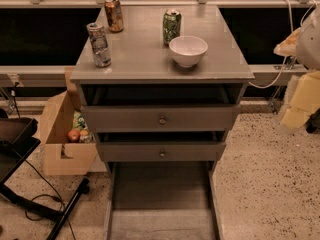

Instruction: Place redbull can into bottom drawer

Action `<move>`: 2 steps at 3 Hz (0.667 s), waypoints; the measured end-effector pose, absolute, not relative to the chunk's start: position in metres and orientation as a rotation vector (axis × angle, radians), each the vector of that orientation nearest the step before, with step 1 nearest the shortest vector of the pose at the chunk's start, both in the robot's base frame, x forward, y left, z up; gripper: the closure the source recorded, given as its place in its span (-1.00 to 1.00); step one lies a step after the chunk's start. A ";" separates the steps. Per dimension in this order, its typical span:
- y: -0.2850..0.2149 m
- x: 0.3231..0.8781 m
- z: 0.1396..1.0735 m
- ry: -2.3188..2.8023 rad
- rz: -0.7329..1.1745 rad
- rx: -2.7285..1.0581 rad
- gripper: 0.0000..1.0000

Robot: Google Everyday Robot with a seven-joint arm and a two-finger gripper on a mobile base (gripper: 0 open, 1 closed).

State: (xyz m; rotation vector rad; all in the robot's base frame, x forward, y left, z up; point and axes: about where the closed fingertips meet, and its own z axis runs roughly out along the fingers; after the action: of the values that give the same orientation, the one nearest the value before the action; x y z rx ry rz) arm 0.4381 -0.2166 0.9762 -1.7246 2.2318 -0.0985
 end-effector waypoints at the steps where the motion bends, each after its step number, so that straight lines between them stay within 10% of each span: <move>1: -0.217 0.438 0.976 2.232 -0.099 -1.725 -1.00; 2: -0.208 0.441 0.960 2.222 -0.039 -1.701 -1.00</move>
Offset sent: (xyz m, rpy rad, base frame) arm 0.0111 0.0259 -0.0557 0.1569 0.0449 -0.0034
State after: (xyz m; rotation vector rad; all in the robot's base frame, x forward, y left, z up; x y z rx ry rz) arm 0.4414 -0.2083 0.9604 -1.7014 2.2221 -0.0387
